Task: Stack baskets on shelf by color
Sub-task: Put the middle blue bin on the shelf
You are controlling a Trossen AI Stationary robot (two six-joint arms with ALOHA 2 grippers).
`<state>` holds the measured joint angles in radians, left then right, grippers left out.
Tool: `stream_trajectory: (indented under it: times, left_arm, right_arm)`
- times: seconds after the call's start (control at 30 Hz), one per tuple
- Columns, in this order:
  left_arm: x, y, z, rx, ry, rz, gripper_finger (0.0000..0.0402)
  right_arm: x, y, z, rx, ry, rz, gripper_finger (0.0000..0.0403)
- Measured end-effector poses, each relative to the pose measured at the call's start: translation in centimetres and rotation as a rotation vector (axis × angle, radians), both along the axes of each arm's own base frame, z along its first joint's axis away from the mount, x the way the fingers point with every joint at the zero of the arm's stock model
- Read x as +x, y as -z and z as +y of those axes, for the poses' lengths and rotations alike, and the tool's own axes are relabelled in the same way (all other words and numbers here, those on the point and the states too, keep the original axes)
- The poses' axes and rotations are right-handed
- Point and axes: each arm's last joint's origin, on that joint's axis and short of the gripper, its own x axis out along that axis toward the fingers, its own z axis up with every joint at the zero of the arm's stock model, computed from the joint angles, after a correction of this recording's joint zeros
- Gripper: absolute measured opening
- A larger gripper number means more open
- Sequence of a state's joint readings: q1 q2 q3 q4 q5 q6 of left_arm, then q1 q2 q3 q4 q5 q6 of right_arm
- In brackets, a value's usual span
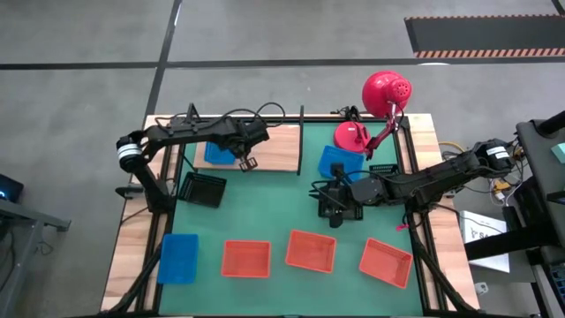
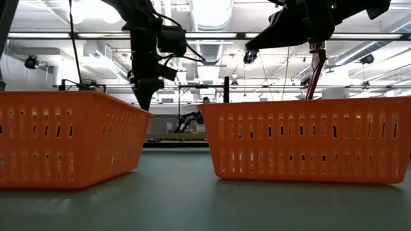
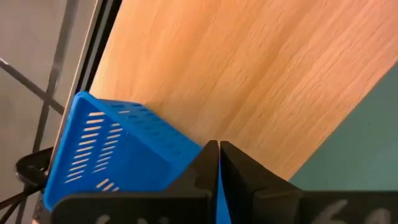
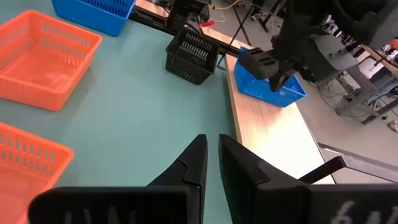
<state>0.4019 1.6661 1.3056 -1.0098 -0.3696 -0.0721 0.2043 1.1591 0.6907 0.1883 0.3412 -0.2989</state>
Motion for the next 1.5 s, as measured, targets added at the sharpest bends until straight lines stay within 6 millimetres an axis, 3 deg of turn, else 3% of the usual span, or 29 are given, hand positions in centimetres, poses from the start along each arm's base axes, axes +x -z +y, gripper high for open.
stream_trajectory:
  times: [0.4,0.97,1.2,1.33,1.5]
  left_arm:
    - [-1.1,0.0,0.8,0.03,-0.044,0.085,0.0]
    - [-2.2,-0.5,0.5,0.045,-0.075,0.166,0.0]
    - [0.4,-2.2,-0.4,0.088,-0.04,-0.047,0.0]
    - [0.7,-0.9,-0.4,0.075,-0.052,-0.09,0.0]
    - [-0.5,1.2,-0.3,0.128,-0.102,0.007,0.0]
  right_arm:
    - [0.0,0.0,0.0,0.003,0.001,0.0,0.0032]
    - [0.0,0.0,0.0,-0.011,-0.004,0.001,0.0032]
    - [0.1,-0.3,0.0,-0.049,-0.019,-0.002,0.0032]
    - [0.2,-0.7,0.1,-0.058,-0.023,-0.009,0.0032]
    - [0.2,-0.6,0.0,-0.071,-0.028,0.002,0.0032]
